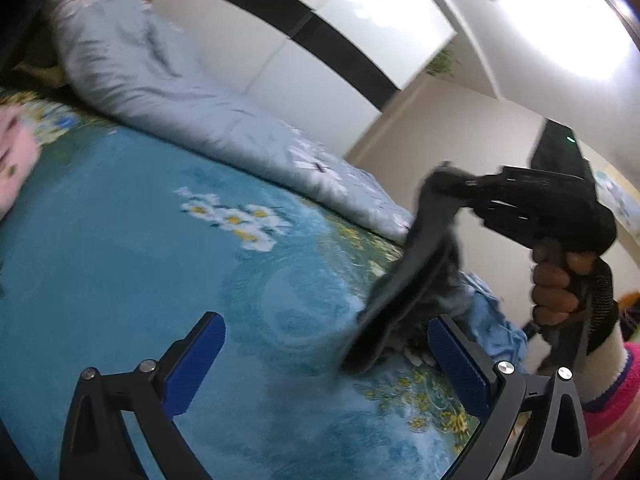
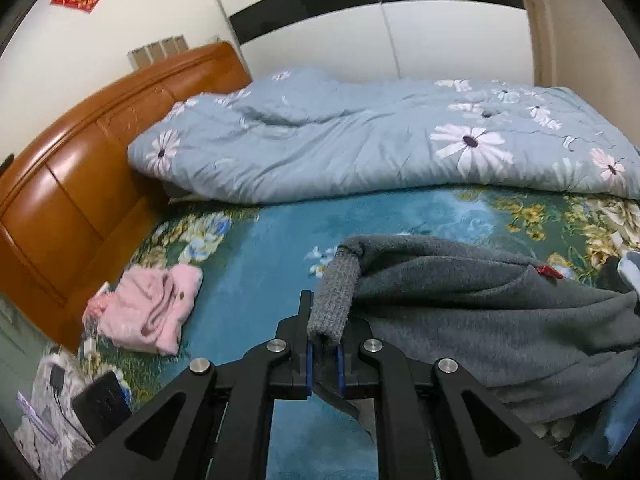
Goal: Fold clothes
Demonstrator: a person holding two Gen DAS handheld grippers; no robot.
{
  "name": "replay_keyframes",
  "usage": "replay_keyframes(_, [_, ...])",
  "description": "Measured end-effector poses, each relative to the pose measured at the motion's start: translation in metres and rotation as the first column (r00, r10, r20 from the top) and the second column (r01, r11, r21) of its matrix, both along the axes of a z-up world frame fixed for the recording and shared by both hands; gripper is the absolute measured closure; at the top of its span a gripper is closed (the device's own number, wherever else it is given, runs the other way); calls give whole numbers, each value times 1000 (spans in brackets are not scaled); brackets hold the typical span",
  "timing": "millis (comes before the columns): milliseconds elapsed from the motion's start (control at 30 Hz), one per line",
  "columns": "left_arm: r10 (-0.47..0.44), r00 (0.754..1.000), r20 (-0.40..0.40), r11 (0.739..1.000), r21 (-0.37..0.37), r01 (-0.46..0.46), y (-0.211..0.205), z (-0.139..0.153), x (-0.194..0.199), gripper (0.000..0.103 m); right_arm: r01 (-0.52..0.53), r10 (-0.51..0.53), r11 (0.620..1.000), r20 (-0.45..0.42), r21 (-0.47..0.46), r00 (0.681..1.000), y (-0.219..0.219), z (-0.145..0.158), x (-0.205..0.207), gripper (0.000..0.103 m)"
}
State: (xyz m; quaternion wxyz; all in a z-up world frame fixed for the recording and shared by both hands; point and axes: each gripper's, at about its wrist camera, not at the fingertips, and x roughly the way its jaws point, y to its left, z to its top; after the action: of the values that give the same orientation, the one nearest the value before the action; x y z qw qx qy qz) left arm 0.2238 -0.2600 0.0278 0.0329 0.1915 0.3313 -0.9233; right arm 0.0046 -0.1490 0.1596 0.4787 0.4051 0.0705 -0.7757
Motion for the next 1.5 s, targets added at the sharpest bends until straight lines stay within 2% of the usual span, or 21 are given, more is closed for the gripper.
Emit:
replay_keyframes(200, [-167,985,-34,982,-93,163,45,18,-60,0,-4,3,1000,21,16,1000,18,-3,-1,95])
replay_keyframes(300, [-211,977,-12,969,-135,208,67,24,-92,0,-5,4,1000,31,22,1000,27,-4,-2,94])
replay_keyframes(433, [-220,974,53,951,-210,226,91,25,-125,0,-30,28,999,29,43,999,37,-7,2,94])
replay_keyframes(500, [-217,974,68,951,-210,227,98,20,-136,3,-37,35,998,33,45,999,44,-10,3,94])
replay_keyframes(600, [-193,976,98,953,-216,210,105,15,-145,21,-37,35,998,42,41,998,59,-18,1,94])
replay_keyframes(633, [-181,977,113,954,-221,202,108,14,-148,34,-35,33,999,44,39,998,64,-21,0,94])
replay_keyframes(667, [-189,973,129,953,-213,214,110,12,-153,51,-32,31,999,46,38,998,69,-25,-1,94])
replay_keyframes(700, [-209,967,142,953,-193,234,111,8,-159,62,-30,28,999,48,36,998,75,-28,-2,93])
replay_keyframes(733, [-211,964,159,954,-180,239,113,6,-163,78,-28,26,999,50,35,998,80,-31,-3,91])
replay_keyframes(833, [-184,966,183,958,-186,218,115,0,-171,92,12,-14,1000,59,26,998,104,-40,-9,90])
replay_keyframes(900, [-196,965,175,958,-176,226,115,-2,-172,92,51,-52,999,62,17,997,126,-45,-14,87])
replay_keyframes(1000, [-189,965,181,951,-213,226,121,-1,-173,92,137,-137,990,53,-9,989,178,-51,-20,70])
replay_keyframes(1067, [-183,965,186,949,-223,222,120,-3,-175,92,207,-206,978,36,-20,978,214,-54,-24,68])
replay_keyframes(1167, [-163,965,203,959,-198,204,113,-7,-180,92,411,-411,912,-49,-15,910,287,-51,-29,64])
replay_keyframes(1200, [-159,965,209,963,-183,198,110,-9,-182,92,482,-482,876,-76,-18,873,311,-50,-31,61])
replay_keyframes(1267, [-154,963,222,970,-153,191,106,-12,-187,92,624,-620,781,-124,-5,775,356,-51,-37,56])
replay_keyframes(1333, [-153,960,235,975,-123,186,105,-15,-191,92,746,-734,666,-170,5,657,398,-53,-43,54])
replay_keyframes(1367, [-152,959,240,976,-119,184,106,-16,-192,92,773,-762,634,-167,7,626,411,-55,-47,54])
replay_keyframes(1433, [-154,956,251,975,-118,188,111,-16,-194,92,781,-775,625,-113,9,622,423,-64,-58,54])
replay_keyframes(1500, [-161,951,263,972,-125,199,116,-16,-195,92,769,-768,639,-53,-3,638,423,-72,-67,54])
